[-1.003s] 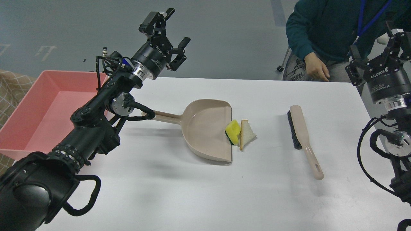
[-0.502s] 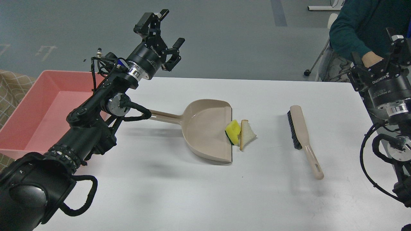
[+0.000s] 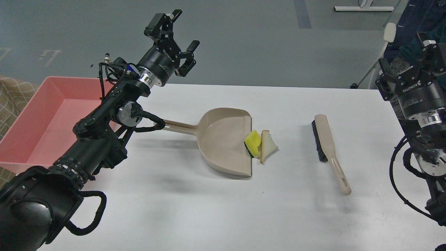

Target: Sweep and dump garbage into bin

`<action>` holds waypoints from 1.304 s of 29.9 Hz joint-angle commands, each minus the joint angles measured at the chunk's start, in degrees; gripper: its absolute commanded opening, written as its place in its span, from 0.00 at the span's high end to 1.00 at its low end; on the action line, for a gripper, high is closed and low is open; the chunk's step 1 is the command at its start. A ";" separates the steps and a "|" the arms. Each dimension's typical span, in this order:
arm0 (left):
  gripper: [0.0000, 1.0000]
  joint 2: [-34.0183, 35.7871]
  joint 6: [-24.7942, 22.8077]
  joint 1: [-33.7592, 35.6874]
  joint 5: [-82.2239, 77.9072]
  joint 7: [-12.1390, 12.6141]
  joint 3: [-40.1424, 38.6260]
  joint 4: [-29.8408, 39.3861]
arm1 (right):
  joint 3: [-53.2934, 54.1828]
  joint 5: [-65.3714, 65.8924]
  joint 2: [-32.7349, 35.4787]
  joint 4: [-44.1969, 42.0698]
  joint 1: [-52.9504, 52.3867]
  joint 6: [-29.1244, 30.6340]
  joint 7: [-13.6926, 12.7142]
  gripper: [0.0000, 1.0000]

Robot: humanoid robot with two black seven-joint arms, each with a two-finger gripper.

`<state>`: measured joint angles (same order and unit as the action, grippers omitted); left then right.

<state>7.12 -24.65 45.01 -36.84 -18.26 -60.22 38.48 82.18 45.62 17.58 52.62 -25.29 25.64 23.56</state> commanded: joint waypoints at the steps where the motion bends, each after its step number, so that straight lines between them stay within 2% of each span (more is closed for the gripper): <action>1: 0.02 -0.17 -0.31 -0.01 -0.08 0.33 0.02 0.19 | 0.00 0.00 0.17 0.11 0.07 -0.06 0.00 0.00; 19: 0.02 1.76 0.83 -3.26 -1.13 0.33 0.28 7.22 | -0.09 -2.38 0.26 0.46 0.42 -0.15 -0.09 0.00; 22: 0.02 2.99 2.94 -4.67 -4.12 0.42 0.28 10.74 | -0.18 -2.38 0.26 0.46 0.42 -0.24 0.00 0.00; 25: 0.02 5.45 5.66 -7.39 -10.44 1.03 0.28 17.84 | -0.09 -2.38 0.17 0.46 0.42 -0.24 0.00 0.00; 27: 0.02 7.99 6.72 -10.19 -13.43 2.95 0.28 23.89 | -0.09 -2.38 0.17 0.46 0.42 -0.24 0.00 0.00; 30: 0.02 10.45 7.69 -12.74 -15.45 4.63 0.28 29.35 | -0.09 -2.38 0.17 0.46 0.42 -0.24 0.00 0.00; 32: 0.02 14.49 9.53 -17.21 -19.39 5.69 0.28 36.72 | -0.09 -2.38 0.17 0.46 0.42 -0.24 0.00 0.00; 39: 0.02 23.73 13.31 -28.91 -27.23 6.66 0.10 51.68 | -0.09 -2.38 0.26 0.46 0.42 -0.32 0.00 0.00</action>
<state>27.28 -12.83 21.01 -61.24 -11.68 -60.03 84.51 82.11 43.24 17.78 53.09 -24.87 25.33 23.54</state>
